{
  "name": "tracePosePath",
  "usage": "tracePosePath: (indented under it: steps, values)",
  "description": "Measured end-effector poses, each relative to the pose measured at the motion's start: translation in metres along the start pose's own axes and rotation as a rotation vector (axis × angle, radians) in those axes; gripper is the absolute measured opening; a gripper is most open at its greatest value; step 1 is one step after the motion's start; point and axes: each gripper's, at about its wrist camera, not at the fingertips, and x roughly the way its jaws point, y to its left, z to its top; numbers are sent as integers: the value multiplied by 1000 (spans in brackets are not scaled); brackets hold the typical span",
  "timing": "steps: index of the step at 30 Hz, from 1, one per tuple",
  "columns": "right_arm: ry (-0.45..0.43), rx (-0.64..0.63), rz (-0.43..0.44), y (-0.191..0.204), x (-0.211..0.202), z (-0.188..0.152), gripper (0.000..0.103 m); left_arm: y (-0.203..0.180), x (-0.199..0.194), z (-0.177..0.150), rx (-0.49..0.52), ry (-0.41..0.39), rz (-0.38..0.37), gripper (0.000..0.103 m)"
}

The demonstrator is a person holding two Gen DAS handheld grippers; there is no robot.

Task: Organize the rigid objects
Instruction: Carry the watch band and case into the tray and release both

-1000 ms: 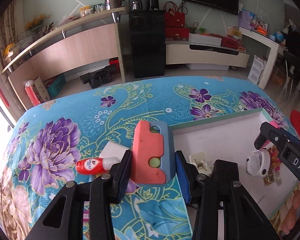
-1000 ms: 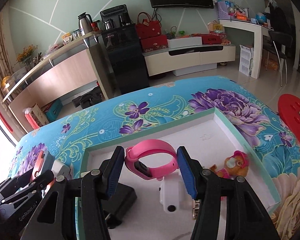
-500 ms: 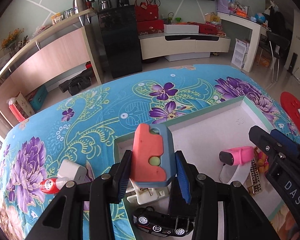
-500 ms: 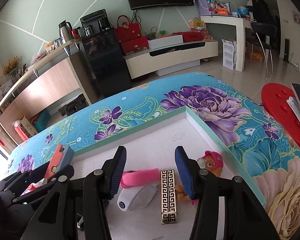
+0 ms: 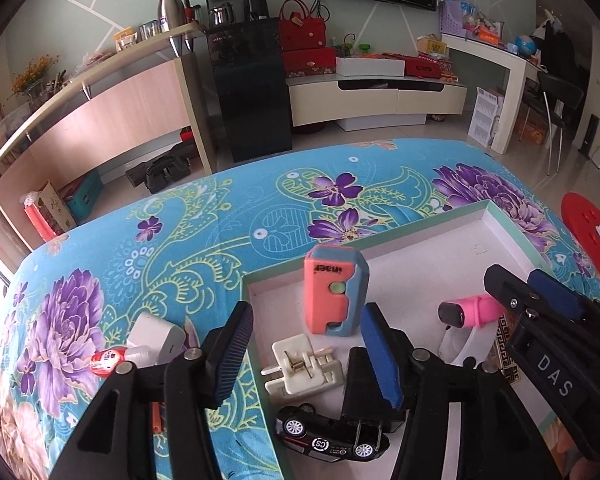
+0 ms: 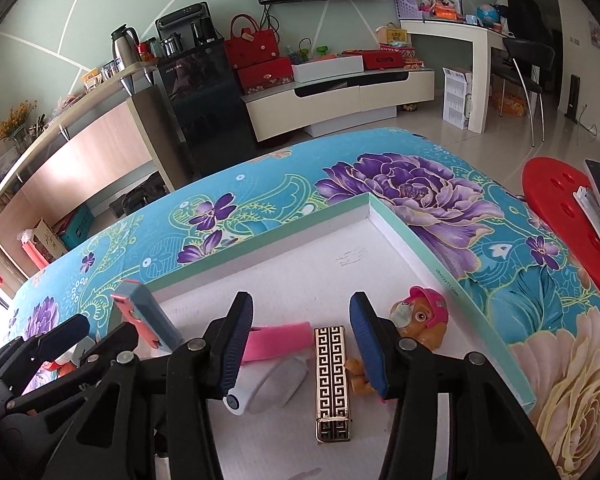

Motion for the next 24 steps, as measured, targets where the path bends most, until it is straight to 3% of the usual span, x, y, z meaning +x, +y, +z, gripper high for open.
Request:
tracePosePath:
  steps: [5, 13, 15, 19, 21, 24]
  values:
    - [9, -24, -8, 6, 2, -1, 52, 21, -11, -3, -46, -23, 57, 70]
    - [17, -72, -24, 18, 4, -3, 77, 56, -9, -17, -150, -4, 105, 98]
    - [14, -87, -24, 22, 4, -3, 84, 64, -8, -21, -175, 0, 114, 101]
    - [18, -115, -28, 30, 6, -4, 87, 79, -6, -27, -215, 9, 154, 103]
    - [23, -128, -27, 34, 7, -5, 96, 86, -5, -31, -233, 15, 173, 103]
    - [20, -143, -32, 40, 7, -6, 97, 98, -8, -37, -262, 16, 186, 103]
